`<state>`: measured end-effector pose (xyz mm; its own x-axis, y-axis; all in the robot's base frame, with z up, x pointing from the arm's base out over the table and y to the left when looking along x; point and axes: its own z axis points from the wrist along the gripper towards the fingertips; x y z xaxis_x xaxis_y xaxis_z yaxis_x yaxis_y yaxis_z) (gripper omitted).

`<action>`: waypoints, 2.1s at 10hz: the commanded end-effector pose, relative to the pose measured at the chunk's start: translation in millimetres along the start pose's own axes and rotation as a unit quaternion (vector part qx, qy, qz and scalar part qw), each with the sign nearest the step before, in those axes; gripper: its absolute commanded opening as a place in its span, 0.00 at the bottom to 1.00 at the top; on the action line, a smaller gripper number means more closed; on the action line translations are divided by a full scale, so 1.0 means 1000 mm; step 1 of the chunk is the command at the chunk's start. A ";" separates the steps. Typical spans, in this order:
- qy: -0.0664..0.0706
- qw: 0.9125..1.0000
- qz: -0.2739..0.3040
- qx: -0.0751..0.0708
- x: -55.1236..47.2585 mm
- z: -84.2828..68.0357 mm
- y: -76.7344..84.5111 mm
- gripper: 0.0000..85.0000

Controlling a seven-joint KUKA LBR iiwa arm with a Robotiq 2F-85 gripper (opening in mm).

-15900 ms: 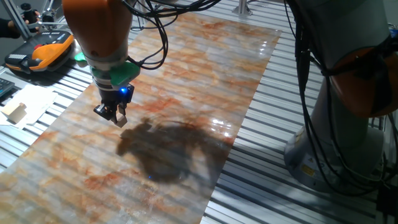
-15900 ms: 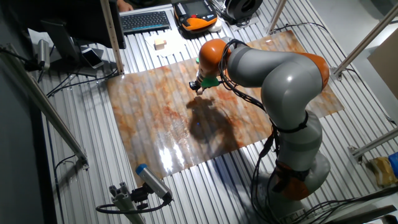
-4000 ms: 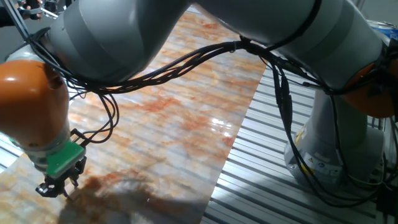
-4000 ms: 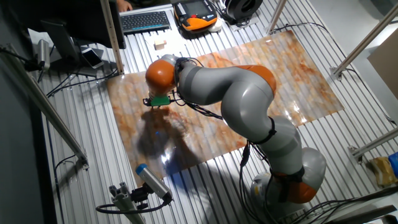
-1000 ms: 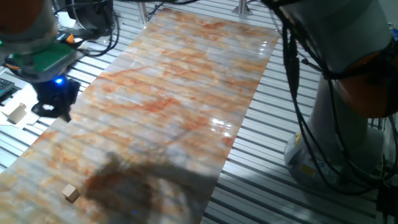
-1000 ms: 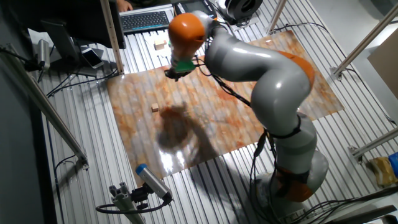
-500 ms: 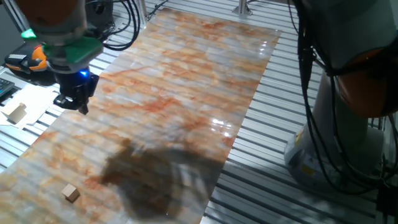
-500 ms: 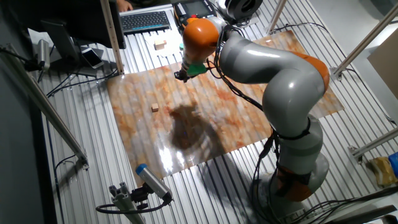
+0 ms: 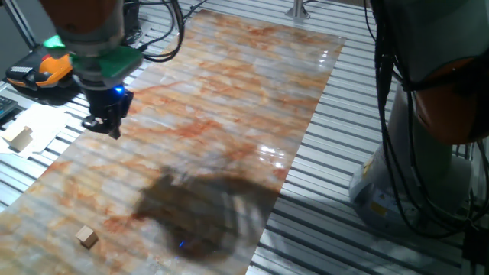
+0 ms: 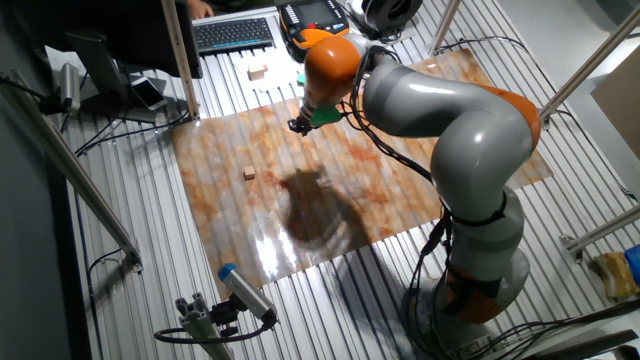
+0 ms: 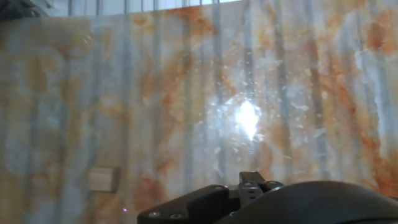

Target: Pick up the small block on the left and move it to the right

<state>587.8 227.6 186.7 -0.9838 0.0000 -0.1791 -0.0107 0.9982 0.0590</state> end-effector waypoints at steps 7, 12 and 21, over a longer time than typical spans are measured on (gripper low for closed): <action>0.017 0.995 -0.059 0.077 0.000 0.004 -0.005 0.00; 0.083 0.996 -0.013 0.014 -0.002 0.003 -0.003 0.00; 0.060 0.998 -0.014 0.007 0.005 0.003 -0.006 0.00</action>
<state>583.1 221.6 182.7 -0.9975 -0.0343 -0.0618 -0.0369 0.9985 0.0402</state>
